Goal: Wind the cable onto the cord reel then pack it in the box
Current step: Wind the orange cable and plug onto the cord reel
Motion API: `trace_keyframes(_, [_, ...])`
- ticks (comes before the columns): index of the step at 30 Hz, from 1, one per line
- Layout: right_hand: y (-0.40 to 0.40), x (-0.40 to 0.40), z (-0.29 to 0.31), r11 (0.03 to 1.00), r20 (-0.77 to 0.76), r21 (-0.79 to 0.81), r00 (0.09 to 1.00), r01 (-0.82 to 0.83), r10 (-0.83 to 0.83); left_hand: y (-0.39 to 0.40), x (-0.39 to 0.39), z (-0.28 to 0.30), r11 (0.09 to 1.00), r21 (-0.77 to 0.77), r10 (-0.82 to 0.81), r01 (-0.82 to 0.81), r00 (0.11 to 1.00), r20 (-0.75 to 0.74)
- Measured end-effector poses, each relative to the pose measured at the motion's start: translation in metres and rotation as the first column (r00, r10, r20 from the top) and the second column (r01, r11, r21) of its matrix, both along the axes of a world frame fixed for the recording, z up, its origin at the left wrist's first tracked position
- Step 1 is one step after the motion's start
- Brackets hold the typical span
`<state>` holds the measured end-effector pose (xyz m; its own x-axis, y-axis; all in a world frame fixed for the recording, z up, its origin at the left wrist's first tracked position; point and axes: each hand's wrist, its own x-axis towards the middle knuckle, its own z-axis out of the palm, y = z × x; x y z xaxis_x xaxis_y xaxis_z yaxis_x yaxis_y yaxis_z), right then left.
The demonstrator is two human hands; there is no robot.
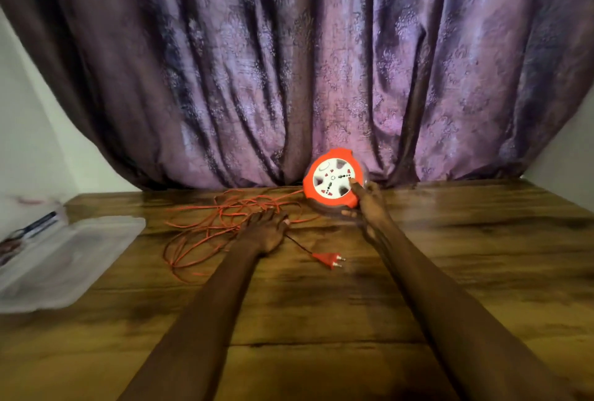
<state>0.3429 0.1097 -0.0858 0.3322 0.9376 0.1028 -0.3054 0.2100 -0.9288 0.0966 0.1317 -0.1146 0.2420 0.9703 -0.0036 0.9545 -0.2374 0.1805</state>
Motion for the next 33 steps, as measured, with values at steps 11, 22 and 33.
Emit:
trace_keyframes(11, [0.014,-0.092,0.009,0.989,-0.053,-0.005,0.988,-0.145,0.145,0.003,-0.109,0.007,0.984,-0.004,0.180,-0.180,0.982,0.054])
trace_keyframes(22, [0.016,-0.055,0.021,0.983,-0.207,0.097,0.963,-0.156,0.173,-0.023,0.015,0.040,0.982,-0.069,0.074,0.177,-0.022,0.997])
trace_keyframes(33, [0.008,-0.034,0.028,0.797,0.715,0.602,0.412,0.051,-0.566,-0.001,0.040,0.047,0.999,0.039,-0.031,0.026,-0.256,0.966])
